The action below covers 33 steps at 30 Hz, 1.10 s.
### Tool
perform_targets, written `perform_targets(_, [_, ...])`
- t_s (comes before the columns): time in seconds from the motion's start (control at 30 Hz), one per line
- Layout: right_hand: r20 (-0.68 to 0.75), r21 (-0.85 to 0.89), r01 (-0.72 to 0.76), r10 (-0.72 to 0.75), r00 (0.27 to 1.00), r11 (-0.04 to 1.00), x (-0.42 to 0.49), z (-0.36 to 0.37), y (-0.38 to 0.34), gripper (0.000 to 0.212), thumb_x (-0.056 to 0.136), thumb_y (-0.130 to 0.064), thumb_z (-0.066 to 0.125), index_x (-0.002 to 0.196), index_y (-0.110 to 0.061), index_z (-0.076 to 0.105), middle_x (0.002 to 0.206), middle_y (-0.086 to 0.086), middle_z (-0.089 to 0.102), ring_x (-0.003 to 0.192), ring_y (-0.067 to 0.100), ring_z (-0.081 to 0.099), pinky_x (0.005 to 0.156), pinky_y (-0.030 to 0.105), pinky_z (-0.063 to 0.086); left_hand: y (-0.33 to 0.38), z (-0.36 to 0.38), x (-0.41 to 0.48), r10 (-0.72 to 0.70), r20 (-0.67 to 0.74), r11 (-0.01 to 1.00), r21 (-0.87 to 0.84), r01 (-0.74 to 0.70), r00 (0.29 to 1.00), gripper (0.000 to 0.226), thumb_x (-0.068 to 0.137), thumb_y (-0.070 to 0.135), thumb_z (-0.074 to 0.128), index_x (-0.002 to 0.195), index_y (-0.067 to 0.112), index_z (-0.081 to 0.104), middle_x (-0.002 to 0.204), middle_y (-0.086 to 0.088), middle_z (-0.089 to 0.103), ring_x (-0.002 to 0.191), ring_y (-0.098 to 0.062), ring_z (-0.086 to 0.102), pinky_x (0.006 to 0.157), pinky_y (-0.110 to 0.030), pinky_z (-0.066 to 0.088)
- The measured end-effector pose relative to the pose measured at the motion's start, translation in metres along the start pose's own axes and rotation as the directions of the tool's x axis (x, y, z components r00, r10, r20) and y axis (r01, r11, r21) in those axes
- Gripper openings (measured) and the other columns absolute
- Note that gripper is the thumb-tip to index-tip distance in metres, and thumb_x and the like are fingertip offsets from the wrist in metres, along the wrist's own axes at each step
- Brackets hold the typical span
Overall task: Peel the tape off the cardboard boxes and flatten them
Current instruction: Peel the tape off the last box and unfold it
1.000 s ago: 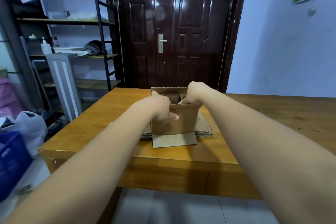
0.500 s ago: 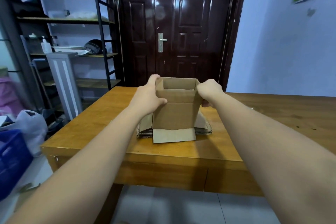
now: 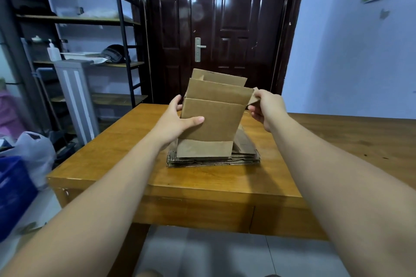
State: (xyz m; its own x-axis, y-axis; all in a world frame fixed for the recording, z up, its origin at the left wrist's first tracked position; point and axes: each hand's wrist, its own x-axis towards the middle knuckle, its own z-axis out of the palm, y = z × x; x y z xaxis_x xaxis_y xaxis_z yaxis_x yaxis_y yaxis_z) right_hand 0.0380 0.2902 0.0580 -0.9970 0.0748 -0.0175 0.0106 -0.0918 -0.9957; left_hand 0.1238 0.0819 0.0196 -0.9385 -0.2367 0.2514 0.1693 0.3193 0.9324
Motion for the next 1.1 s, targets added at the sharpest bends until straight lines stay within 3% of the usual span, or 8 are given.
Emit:
perform_targets(0.1, [0.138,-0.045,0.052,-0.045,0.989,0.998,-0.003,0.001,0.003,0.050,0.093,-0.062,0.039,0.109,-0.022,0.067,0.114,0.001,0.069,0.106,0.018,0.061,0.097,0.037,0.047,0.007,0.005,-0.006,0.024,0.034,0.999,-0.030,-0.023,0.999,0.026,0.090,0.027,0.063,0.114,0.022,0.055,0.116,0.001,0.063,0.093,-0.006,0.062,0.075,-0.021,0.050])
perform_targets(0.2, [0.254,-0.187,0.100,-0.050,0.966,0.977,-0.003,0.004,0.012,0.061,0.092,-0.064,0.038,0.138,-0.026,0.049,0.148,0.002,0.044,0.136,0.025,0.039,0.112,0.045,0.028,0.011,0.008,-0.006,0.004,-0.028,0.980,-0.196,-0.010,1.000,0.017,0.095,0.023,0.056,0.111,0.020,0.057,0.111,-0.003,0.066,0.098,-0.016,0.064,0.084,-0.033,0.052])
perform_targets(0.33, [0.299,-0.279,0.154,-0.067,0.952,0.948,0.002,0.001,0.028,0.072,0.090,-0.030,0.065,0.151,-0.025,0.027,0.149,0.002,0.040,0.129,0.021,0.041,0.103,0.038,0.035,0.012,0.005,0.000,-0.062,-0.139,0.919,-0.393,0.002,0.988,0.022,0.094,0.017,0.058,0.116,0.013,0.057,0.105,-0.003,0.067,0.092,-0.016,0.065,0.072,-0.032,0.053])
perform_targets(0.47, [0.283,-0.342,0.080,0.021,0.959,0.936,0.007,-0.008,0.034,0.042,0.089,-0.033,0.066,0.125,-0.014,0.056,0.115,0.001,0.065,0.094,0.013,0.061,0.078,0.028,0.049,0.002,0.000,0.006,-0.151,-0.162,0.884,-0.464,0.060,0.975,0.026,0.091,0.016,0.061,0.116,0.007,0.061,0.105,-0.011,0.069,0.093,-0.025,0.068,0.069,-0.038,0.056])
perform_targets(0.6, [0.231,-0.289,0.043,0.026,0.973,0.956,0.017,-0.010,0.038,0.037,0.091,-0.037,0.063,0.117,-0.010,0.061,0.106,0.003,0.067,0.092,0.018,0.061,0.080,0.032,0.048,-0.007,0.001,0.014,-0.294,-0.142,0.804,-0.571,0.165,0.945,0.028,0.093,0.019,0.061,0.118,0.007,0.060,0.106,-0.011,0.068,0.089,-0.025,0.068,0.062,-0.037,0.056])
perform_targets(0.7, [0.094,-0.210,-0.025,0.046,0.994,0.977,0.021,-0.009,0.044,0.037,0.095,-0.028,0.059,0.125,-0.007,0.057,0.110,0.003,0.061,0.094,0.019,0.055,0.080,0.032,0.043,-0.016,0.006,0.017,-0.271,-0.218,0.911,-0.371,0.177,0.937,0.042,0.092,0.017,0.061,0.132,0.013,0.050,0.106,-0.004,0.063,0.085,-0.017,0.064,0.060,-0.032,0.053])
perform_targets(0.83, [0.096,-0.155,-0.028,0.044,0.994,0.987,0.028,-0.010,0.056,0.050,0.094,-0.008,0.055,0.140,-0.024,0.043,0.128,0.003,0.052,0.114,0.024,0.052,0.078,0.038,0.051,-0.035,0.011,0.021,-0.165,-0.357,0.985,-0.102,0.137,0.919,0.039,0.094,0.011,0.057,0.132,0.018,0.051,0.106,0.000,0.061,0.096,-0.018,0.060,0.088,-0.038,0.052])
perform_targets(1.1, [0.136,-0.556,0.197,-0.145,0.980,0.808,0.033,0.001,0.093,0.029,0.098,-0.012,0.050,0.123,-0.017,0.065,0.137,0.004,0.056,0.118,0.022,0.053,0.099,0.027,0.041,-0.072,0.024,0.031,-0.101,-0.414,0.931,0.282,0.233,0.904,0.028,0.098,0.008,0.047,0.117,0.016,0.066,0.130,-0.005,0.059,0.103,-0.017,0.054,0.082,-0.026,0.042])
